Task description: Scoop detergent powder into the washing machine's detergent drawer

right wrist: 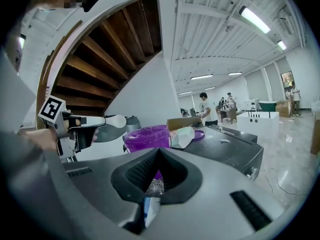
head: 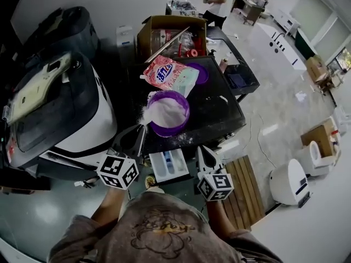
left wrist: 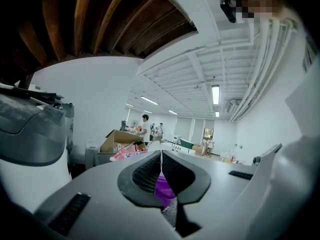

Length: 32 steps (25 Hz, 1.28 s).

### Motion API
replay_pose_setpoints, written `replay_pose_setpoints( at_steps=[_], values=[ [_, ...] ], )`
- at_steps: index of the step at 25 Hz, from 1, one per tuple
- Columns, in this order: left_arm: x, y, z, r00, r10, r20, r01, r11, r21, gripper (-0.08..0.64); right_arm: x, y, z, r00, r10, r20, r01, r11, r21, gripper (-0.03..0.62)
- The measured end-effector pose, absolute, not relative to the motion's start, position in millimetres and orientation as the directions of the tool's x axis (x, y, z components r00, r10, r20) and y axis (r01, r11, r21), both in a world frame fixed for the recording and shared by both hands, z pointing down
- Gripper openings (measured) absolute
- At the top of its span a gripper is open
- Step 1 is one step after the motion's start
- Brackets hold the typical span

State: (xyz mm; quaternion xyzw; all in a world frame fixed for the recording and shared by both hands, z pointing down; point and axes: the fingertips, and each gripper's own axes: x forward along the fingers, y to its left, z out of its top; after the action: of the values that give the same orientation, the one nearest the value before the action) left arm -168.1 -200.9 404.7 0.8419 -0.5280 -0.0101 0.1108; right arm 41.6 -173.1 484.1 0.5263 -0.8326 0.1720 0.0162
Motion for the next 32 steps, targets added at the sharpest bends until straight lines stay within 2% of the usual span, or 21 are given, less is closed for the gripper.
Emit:
replay_pose_setpoints(
  at_steps=[15, 23, 32],
  values=[
    [-170, -260, 410, 0.541, -0.833, 0.117, -0.836, -0.517, 0.181, 0.023, 32, -220, 472, -0.364, -0.909, 0.204, -0.916, 0.310, -0.253, -0.008],
    [-167, -265, 409, 0.516, -0.841, 0.164, -0.857, -0.501, 0.122, 0.023, 35, -234, 477, -0.416, -0.883, 0.218, -0.895, 0.356, -0.268, -0.008],
    [-146, -268, 411, 0.538, -0.807, 0.244, -0.830, -0.558, -0.012, 0.023, 44, -242, 484, -0.489, -0.851, 0.191, -0.854, 0.424, -0.302, -0.008]
  ],
)
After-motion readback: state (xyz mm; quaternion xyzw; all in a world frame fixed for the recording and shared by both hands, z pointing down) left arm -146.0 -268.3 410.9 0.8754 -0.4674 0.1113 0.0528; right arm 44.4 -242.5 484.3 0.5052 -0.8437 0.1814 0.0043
